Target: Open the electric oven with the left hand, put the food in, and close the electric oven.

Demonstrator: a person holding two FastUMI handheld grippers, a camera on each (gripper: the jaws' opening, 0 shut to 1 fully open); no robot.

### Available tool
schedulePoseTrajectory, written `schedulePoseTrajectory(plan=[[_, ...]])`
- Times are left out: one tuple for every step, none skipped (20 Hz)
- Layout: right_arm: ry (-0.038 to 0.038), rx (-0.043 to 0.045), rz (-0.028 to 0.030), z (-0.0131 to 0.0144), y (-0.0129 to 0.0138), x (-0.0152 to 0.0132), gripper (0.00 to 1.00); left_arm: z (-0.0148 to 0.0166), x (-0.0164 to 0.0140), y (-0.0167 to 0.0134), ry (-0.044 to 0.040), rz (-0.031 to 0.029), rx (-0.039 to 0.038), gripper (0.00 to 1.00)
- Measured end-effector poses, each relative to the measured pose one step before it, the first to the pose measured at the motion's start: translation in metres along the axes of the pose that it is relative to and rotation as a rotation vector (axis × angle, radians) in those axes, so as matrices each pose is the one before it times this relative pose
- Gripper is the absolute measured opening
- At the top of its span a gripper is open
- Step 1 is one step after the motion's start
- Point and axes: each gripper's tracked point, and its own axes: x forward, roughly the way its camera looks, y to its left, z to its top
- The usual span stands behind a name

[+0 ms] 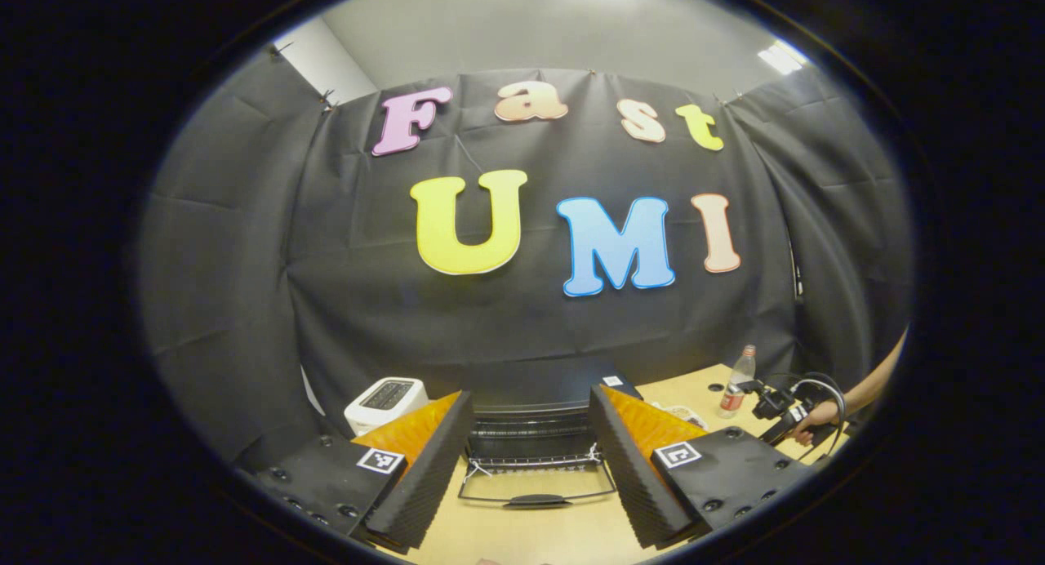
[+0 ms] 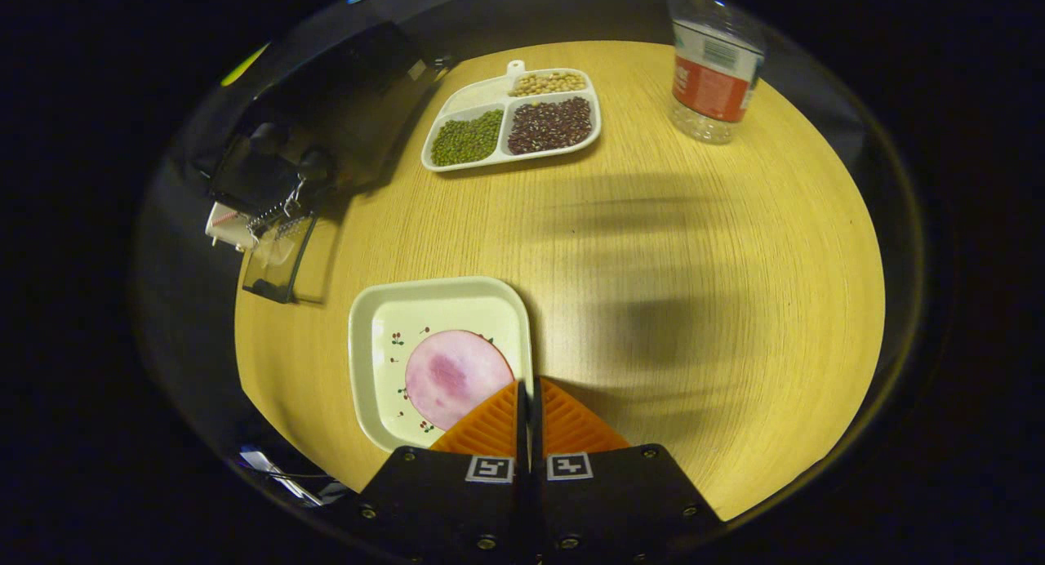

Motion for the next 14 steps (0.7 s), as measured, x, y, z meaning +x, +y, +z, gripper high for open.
schedulePoseTrajectory(plan=[[0.00367, 0.03872, 0.03613, -0.00408, -0.00053, -0.00169, 0.01, 0.00187, -0.00135, 0.00060, -0.00016, 0.00521, -0.00015, 1.00], [-0.00155, 0.03900, 0.02843, -0.00215, -0.00115, -0.00042, 0.01, 0.00133, 0.00040, 0.00085, -0.00022, 0.00609, -0.00100, 1.00], [-0.00407, 0.03449, 0.03664, -0.00172, 0.00020, -0.00117, 0.00, 0.00208, 0.00117, -0.00034, 0.00053, 0.00391, -0.00124, 1.00], [-0.00802, 0.02836, 0.03160, -0.00178, 0.00012, -0.00205, 0.01, 0.00122, 0.00065, -0.00074, -0.00073, 0.00539, 0.00024, 0.96], [-0.00385, 0.02925, 0.03071, -0.00130, -0.00057, -0.00033, 0.01, 0.00062, -0.00027, -0.00142, -0.00183, 0.00391, -0.00003, 0.96], [0.00000, 0.02992, 0.02551, -0.00333, -0.00039, -0.00152, 0.00, 0.00106, -0.00028, -0.00184, -0.00128, 0.00115, -0.00192, 0.90], [-0.00678, 0.03396, 0.03637, -0.00092, 0.00226, 0.00004, 0.00, 0.00105, 0.00045, -0.00184, -0.00079, 0.00017, -0.00357, 0.91], [-0.01121, 0.02910, 0.03342, 0.00021, 0.00142, 0.00132, 0.00, 0.00119, 0.00022, -0.00178, 0.00037, -0.00117, -0.00284, 0.91], [-0.00894, 0.03671, 0.03646, -0.00124, 0.00191, 0.00001, 0.00, -0.00139, -0.00003, -0.00052, 0.00091, 0.00036, 0.00072, 0.91], [-0.01493, 0.03650, 0.04629, -0.00091, 0.00423, -0.00112, 0.00, 0.00076, 0.00191, 0.00006, 0.00174, 0.00148, 0.00344, 0.92], [-0.01831, 0.03233, 0.03728, 0.00016, 0.00217, -0.00109, 0.01, 0.00287, 0.00130, 0.00034, -0.00092, 0.00019, 0.00281, 0.92], [-0.01479, 0.02552, 0.02395, 0.00001, 0.00032, 0.00012, 0.00, 0.00086, -0.00026, 0.00001, -0.00191, 0.00056, 0.00261, 0.92], [-0.00564, 0.01928, 0.00663, -0.00199, -0.00291, -0.00045, 0.01, 0.00025, 0.00131, 0.00022, -0.00225, 0.00034, 0.00111, 0.93], [-0.00891, 0.01688, 0.01957, -0.00206, 0.00124, -0.00090, 0.01, 0.00021, 0.00032, 0.00002, -0.00025, -0.00079, -0.00044, 0.93]])
